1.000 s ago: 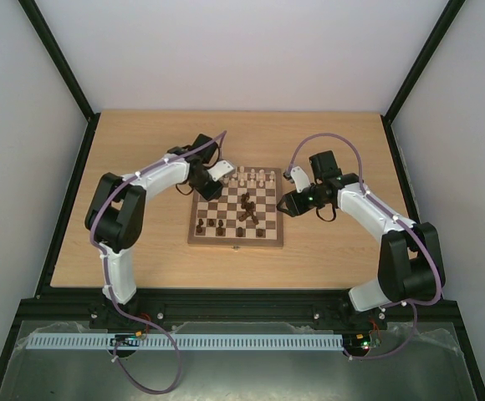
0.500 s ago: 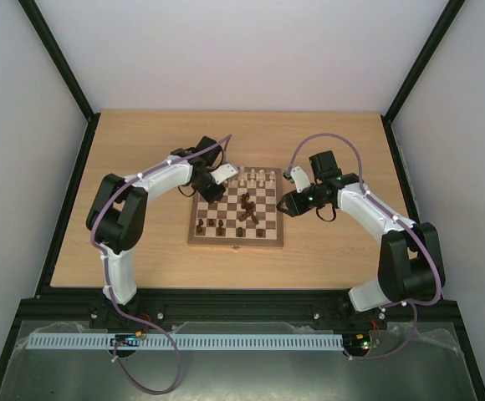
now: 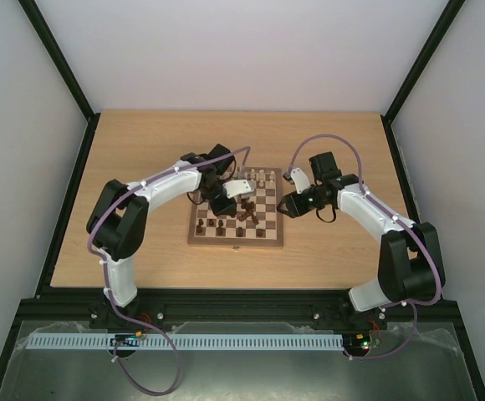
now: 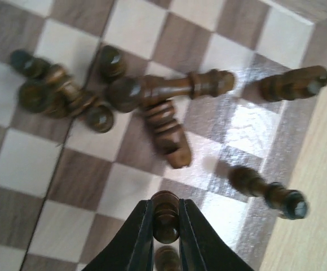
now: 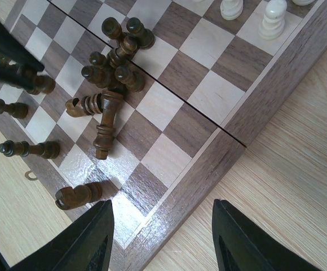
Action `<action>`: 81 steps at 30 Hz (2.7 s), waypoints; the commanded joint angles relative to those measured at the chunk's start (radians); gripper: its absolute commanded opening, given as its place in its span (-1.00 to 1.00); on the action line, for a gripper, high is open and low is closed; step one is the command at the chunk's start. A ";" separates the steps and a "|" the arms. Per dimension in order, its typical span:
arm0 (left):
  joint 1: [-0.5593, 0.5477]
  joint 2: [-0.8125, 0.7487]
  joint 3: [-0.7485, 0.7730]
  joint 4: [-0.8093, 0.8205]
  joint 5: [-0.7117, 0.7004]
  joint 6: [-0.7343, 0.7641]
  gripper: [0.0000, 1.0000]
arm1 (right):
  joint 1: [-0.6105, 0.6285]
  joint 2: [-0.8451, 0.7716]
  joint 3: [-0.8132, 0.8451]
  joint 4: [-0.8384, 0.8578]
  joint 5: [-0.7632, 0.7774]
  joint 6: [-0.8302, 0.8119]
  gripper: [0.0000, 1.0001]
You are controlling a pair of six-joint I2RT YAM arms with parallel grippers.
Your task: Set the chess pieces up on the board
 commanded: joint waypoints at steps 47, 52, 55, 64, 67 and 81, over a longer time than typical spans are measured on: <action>-0.098 -0.026 -0.080 0.013 -0.141 0.037 -0.51 | 0.002 -0.032 -0.045 -0.001 -0.028 0.015 -0.03; -0.098 -0.039 -0.079 0.014 -0.143 0.033 -0.40 | 0.002 -0.034 -0.037 -0.004 -0.028 0.010 -0.03; -0.088 -0.073 -0.073 0.002 -0.107 0.044 -0.18 | 0.004 -0.026 -0.018 -0.012 -0.027 0.008 -0.04; 0.005 -0.124 -0.041 0.004 0.005 0.010 0.00 | 0.088 0.082 0.095 -0.065 0.021 -0.019 -0.09; 0.029 -0.123 -0.026 0.038 -0.002 -0.054 0.05 | 0.128 0.151 0.144 -0.103 0.046 -0.016 -0.09; 0.079 -0.157 -0.042 0.075 -0.053 -0.089 0.13 | 0.202 0.357 0.334 -0.212 0.073 -0.009 -0.01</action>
